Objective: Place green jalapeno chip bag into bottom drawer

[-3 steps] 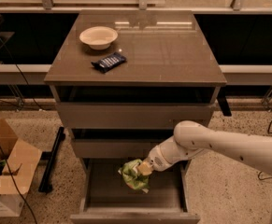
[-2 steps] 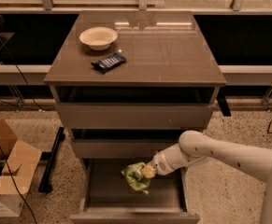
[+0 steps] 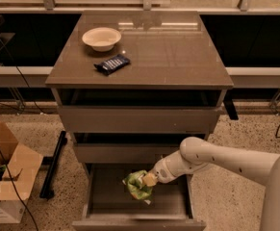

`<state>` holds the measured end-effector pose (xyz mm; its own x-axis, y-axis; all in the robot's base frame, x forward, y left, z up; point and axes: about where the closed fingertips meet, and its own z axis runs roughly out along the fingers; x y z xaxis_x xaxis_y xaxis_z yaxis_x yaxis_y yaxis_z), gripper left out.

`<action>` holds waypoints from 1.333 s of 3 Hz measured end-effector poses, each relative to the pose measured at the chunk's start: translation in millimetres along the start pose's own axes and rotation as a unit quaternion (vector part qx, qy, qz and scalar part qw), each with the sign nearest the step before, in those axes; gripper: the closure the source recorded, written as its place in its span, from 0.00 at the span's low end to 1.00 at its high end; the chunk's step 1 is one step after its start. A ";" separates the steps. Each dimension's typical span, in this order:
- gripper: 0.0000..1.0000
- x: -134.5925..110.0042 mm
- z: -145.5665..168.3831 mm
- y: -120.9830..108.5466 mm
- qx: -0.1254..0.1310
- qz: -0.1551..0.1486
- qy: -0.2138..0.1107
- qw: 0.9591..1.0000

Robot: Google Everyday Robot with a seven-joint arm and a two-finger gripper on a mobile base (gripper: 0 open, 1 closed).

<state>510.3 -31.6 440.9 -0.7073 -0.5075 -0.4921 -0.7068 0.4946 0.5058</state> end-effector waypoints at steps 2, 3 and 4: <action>1.00 30.9 64.9 -42.3 0.017 0.034 -0.001 0.999; 0.82 44.1 86.8 -75.4 0.025 0.067 -0.023 0.997; 0.58 58.3 109.5 -106.4 0.029 0.101 -0.030 0.994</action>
Offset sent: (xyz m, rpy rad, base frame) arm 0.0212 0.0054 -0.1375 -0.0159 0.0485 -0.1364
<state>542.8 -36.6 280.8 -0.8330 -0.3526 -0.4264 -0.5490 0.6226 0.5576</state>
